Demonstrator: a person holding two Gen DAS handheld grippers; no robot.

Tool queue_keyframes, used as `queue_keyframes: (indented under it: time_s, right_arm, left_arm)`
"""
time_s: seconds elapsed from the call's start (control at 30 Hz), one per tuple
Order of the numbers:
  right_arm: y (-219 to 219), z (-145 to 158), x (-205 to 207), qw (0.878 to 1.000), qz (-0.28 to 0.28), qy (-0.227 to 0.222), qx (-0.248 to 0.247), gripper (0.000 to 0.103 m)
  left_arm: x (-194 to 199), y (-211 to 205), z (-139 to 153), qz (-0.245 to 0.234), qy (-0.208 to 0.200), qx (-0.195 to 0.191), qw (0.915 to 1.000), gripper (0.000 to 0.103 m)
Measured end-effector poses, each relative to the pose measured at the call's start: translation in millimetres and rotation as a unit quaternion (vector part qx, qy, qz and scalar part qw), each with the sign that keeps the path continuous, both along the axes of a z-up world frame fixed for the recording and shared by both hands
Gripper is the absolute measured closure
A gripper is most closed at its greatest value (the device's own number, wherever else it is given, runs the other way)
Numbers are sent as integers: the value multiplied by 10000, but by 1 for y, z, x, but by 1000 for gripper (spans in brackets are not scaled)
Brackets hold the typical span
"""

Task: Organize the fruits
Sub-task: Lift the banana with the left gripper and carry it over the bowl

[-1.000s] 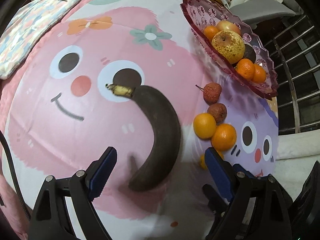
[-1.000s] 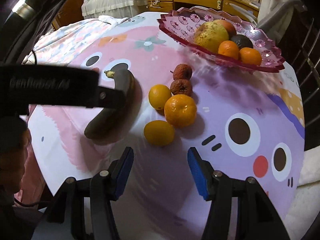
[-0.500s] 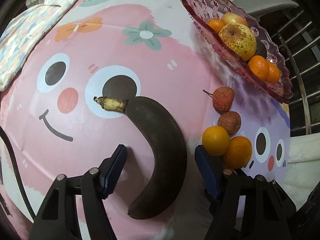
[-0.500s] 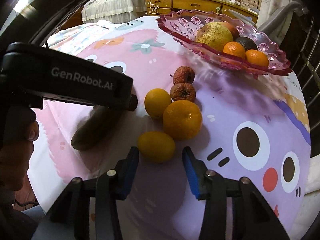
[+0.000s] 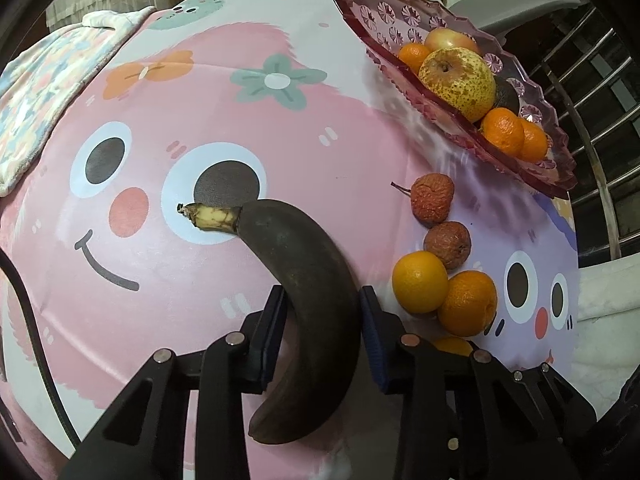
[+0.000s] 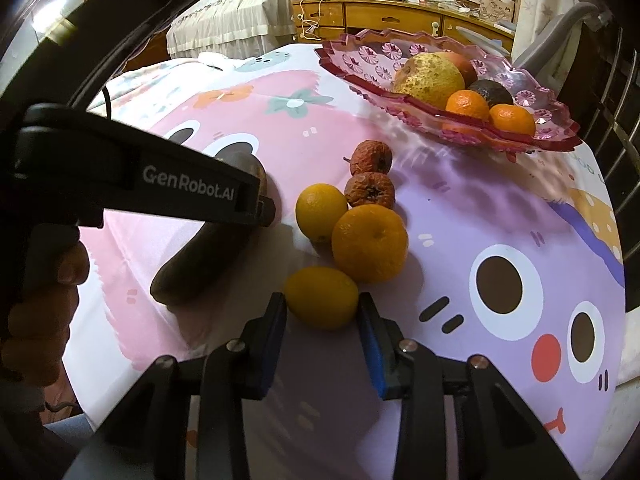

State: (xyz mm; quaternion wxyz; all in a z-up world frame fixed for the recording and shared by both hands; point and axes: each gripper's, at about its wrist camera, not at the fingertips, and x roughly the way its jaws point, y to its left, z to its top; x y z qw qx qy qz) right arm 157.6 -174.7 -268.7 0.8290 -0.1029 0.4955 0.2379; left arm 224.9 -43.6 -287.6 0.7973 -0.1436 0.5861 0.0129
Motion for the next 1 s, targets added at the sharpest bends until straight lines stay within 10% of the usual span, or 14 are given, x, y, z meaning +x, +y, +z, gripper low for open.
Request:
queue_keyframes:
  time_s: [1.0]
  right_arm:
    - [-43, 77, 19, 9938, -639, -829, 383, 67]
  left_arm:
    - [-17, 23, 126, 53, -1972, -71, 9803, 74]
